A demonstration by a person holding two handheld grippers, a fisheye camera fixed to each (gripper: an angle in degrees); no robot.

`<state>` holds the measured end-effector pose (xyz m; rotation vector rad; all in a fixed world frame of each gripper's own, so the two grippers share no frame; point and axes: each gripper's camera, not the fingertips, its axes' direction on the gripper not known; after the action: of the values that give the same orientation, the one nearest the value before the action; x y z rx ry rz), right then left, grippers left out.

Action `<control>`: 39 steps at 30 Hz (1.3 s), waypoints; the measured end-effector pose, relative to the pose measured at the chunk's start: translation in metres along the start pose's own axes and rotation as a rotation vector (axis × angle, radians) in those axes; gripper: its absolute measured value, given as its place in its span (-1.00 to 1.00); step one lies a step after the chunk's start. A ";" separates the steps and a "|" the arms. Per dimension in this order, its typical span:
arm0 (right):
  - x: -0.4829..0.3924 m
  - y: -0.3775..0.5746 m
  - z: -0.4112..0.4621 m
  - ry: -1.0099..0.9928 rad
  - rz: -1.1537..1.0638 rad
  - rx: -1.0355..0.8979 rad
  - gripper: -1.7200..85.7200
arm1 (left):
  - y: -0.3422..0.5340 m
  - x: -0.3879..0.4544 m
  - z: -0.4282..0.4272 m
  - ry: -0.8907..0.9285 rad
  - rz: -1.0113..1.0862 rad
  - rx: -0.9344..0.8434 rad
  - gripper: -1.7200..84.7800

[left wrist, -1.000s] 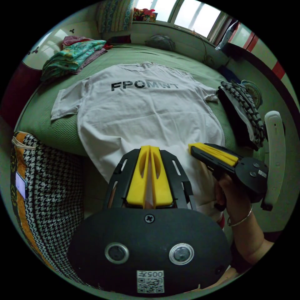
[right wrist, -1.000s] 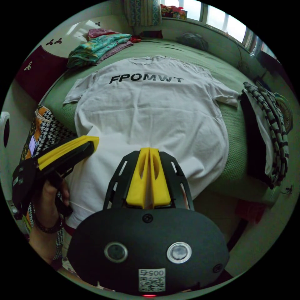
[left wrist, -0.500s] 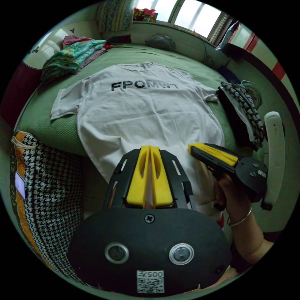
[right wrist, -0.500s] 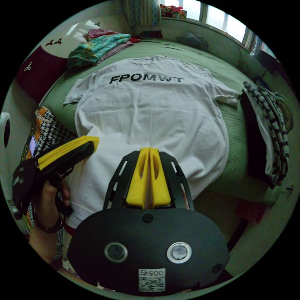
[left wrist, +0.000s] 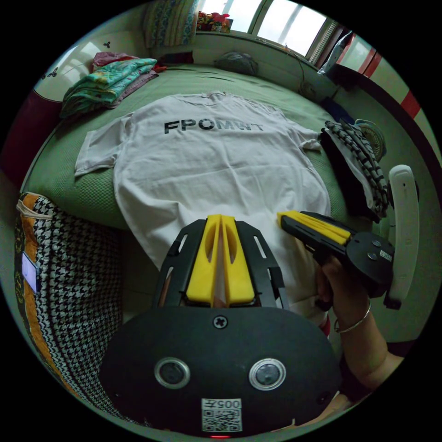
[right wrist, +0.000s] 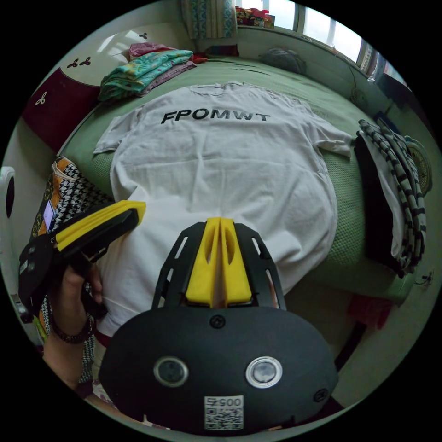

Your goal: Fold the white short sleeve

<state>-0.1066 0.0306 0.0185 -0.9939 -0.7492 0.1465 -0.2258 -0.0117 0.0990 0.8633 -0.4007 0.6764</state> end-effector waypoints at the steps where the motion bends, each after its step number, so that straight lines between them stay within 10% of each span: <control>1: 0.000 0.000 0.000 -0.001 0.000 0.000 -0.98 | 0.000 0.000 0.000 0.000 0.000 0.000 -0.97; 39: 0.000 -0.001 0.006 -0.018 0.005 -0.003 -0.98 | -0.003 -0.046 0.007 0.019 -0.007 -0.001 -0.97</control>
<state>-0.1108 0.0345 0.0208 -0.9989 -0.7635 0.1592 -0.2578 -0.0360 0.0748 0.8562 -0.3807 0.6778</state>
